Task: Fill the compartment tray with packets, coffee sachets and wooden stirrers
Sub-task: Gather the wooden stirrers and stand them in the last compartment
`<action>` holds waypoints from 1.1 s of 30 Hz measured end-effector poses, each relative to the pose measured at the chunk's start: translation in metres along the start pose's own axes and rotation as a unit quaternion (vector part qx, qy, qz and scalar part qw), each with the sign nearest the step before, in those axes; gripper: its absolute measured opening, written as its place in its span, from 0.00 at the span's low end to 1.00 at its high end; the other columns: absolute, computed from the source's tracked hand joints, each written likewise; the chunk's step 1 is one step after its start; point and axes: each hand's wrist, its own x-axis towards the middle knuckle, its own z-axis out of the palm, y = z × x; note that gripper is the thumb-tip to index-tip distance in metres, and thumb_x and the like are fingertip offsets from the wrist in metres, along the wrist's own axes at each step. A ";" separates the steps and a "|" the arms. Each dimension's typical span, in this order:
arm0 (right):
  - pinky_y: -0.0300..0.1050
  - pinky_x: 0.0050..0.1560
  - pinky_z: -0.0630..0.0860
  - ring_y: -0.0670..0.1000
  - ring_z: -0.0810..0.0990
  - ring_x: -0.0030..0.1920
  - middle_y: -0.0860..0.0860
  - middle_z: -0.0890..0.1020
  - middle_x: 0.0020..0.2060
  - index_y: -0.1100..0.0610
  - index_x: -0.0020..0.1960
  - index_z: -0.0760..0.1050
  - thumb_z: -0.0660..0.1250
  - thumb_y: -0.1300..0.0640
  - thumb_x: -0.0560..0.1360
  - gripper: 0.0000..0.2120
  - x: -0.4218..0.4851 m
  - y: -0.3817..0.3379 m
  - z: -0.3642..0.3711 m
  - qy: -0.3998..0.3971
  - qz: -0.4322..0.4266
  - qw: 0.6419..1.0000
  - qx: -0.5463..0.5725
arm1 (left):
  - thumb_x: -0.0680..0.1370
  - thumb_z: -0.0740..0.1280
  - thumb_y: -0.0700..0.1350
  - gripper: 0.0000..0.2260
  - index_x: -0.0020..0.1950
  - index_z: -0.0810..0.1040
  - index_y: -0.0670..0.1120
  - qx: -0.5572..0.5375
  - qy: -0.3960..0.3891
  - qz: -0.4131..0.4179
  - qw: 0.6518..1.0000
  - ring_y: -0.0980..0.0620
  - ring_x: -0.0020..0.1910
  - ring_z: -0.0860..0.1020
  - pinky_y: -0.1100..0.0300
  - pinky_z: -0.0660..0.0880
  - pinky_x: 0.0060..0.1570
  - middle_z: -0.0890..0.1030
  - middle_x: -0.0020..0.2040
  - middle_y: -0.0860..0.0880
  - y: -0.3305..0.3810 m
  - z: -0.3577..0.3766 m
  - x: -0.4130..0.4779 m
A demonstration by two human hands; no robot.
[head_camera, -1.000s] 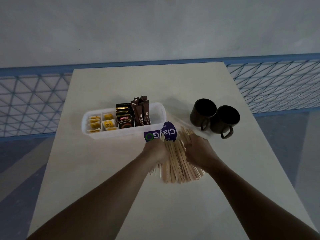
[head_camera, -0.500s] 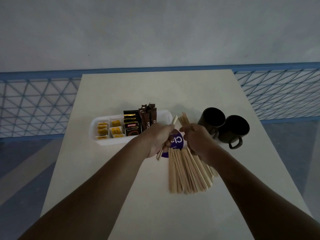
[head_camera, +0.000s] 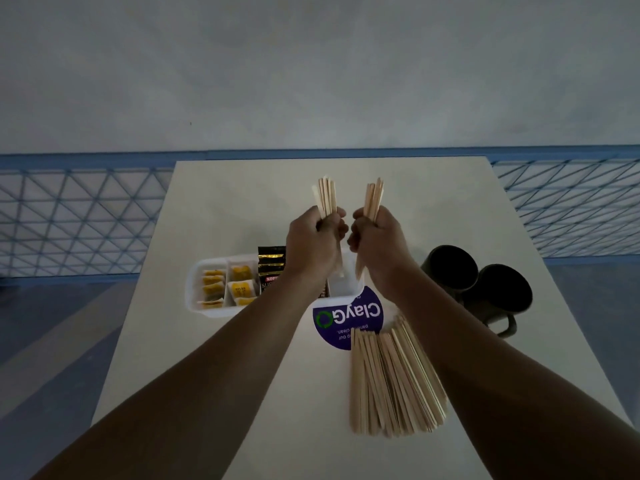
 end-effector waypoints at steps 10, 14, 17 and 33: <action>0.54 0.54 0.81 0.51 0.81 0.48 0.53 0.82 0.48 0.56 0.54 0.74 0.57 0.61 0.82 0.07 0.012 0.034 0.017 0.010 -0.034 0.994 -0.107 | 0.78 0.68 0.42 0.08 0.54 0.84 0.43 0.196 0.073 0.075 0.975 0.52 0.47 0.82 0.75 0.68 0.36 0.85 0.50 0.47 -0.015 0.003 0.014; 0.57 0.52 0.81 0.51 0.82 0.47 0.51 0.82 0.46 0.54 0.54 0.74 0.58 0.59 0.82 0.06 0.010 0.040 0.018 0.013 -0.051 0.989 -0.137 | 0.77 0.70 0.41 0.06 0.52 0.85 0.44 0.217 0.064 0.052 0.973 0.52 0.45 0.83 0.73 0.70 0.35 0.85 0.48 0.47 -0.016 0.004 0.020; 0.56 0.52 0.81 0.51 0.82 0.47 0.51 0.83 0.46 0.55 0.54 0.74 0.59 0.59 0.82 0.05 0.008 0.041 0.016 0.006 -0.057 0.988 -0.147 | 0.76 0.71 0.39 0.05 0.50 0.85 0.44 0.221 0.057 0.042 0.973 0.54 0.43 0.82 0.71 0.73 0.36 0.85 0.45 0.48 -0.020 0.005 0.022; 0.38 0.34 0.66 0.48 0.76 0.40 0.53 0.79 0.44 0.59 0.52 0.74 0.60 0.60 0.81 0.05 0.006 0.041 0.022 0.018 -0.118 0.958 -0.260 | 0.76 0.70 0.36 0.12 0.58 0.82 0.41 0.220 0.053 0.038 0.973 0.55 0.44 0.82 0.68 0.79 0.46 0.85 0.48 0.46 -0.010 -0.010 0.030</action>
